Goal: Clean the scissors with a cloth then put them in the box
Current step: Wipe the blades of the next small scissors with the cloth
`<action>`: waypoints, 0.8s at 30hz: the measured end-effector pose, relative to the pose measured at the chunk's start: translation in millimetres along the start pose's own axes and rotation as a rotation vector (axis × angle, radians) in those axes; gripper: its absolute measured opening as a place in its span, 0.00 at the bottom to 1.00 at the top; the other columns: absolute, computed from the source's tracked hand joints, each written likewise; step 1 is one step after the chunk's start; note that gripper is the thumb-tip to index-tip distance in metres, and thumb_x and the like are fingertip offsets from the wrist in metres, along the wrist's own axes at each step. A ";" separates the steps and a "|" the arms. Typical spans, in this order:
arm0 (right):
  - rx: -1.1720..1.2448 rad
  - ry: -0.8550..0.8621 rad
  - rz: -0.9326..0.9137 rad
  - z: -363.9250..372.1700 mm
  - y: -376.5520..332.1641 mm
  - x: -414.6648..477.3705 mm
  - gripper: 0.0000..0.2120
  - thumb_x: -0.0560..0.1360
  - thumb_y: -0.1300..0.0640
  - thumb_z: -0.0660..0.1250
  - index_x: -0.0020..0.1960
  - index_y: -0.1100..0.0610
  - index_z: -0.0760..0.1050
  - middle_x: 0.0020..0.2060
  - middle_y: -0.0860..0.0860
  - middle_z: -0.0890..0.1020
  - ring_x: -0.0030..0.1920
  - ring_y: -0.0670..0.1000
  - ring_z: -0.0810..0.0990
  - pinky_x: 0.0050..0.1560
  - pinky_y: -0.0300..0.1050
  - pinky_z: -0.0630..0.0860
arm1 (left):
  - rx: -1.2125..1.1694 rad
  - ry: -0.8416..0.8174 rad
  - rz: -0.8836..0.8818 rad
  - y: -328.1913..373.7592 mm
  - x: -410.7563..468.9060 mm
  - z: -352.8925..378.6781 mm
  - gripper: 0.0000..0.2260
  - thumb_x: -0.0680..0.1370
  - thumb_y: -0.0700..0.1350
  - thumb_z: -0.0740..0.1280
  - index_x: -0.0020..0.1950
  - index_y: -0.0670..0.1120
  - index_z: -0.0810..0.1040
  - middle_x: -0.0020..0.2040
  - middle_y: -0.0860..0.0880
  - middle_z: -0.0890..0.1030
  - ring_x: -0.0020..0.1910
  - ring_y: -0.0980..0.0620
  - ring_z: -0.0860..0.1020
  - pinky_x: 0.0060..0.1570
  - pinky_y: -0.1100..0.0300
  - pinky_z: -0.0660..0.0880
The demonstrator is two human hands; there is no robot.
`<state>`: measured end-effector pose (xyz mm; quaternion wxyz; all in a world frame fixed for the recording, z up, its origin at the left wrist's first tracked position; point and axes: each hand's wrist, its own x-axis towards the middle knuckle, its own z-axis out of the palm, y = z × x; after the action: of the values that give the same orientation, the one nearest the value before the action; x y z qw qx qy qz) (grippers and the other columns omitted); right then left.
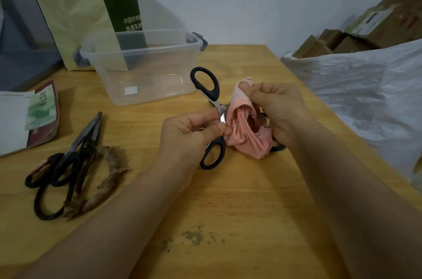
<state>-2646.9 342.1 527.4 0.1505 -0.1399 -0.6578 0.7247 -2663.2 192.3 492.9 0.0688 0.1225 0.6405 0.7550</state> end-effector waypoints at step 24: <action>-0.809 0.253 -0.775 1.3 -6.7 -9.6 0.11 0.69 0.64 0.67 0.41 0.48 0.81 0.40 0.44 0.81 0.44 0.44 0.77 0.44 0.39 0.73 | -0.090 0.106 -0.046 7.2 0.3 -4.8 0.09 0.70 0.33 0.71 0.45 0.46 0.80 0.43 0.43 0.84 0.46 0.45 0.82 0.52 0.54 0.78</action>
<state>-2638.4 337.7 534.2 0.4170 -0.0207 -0.8628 0.2851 -2664.4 186.6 499.3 0.0576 0.0641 0.6112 0.7867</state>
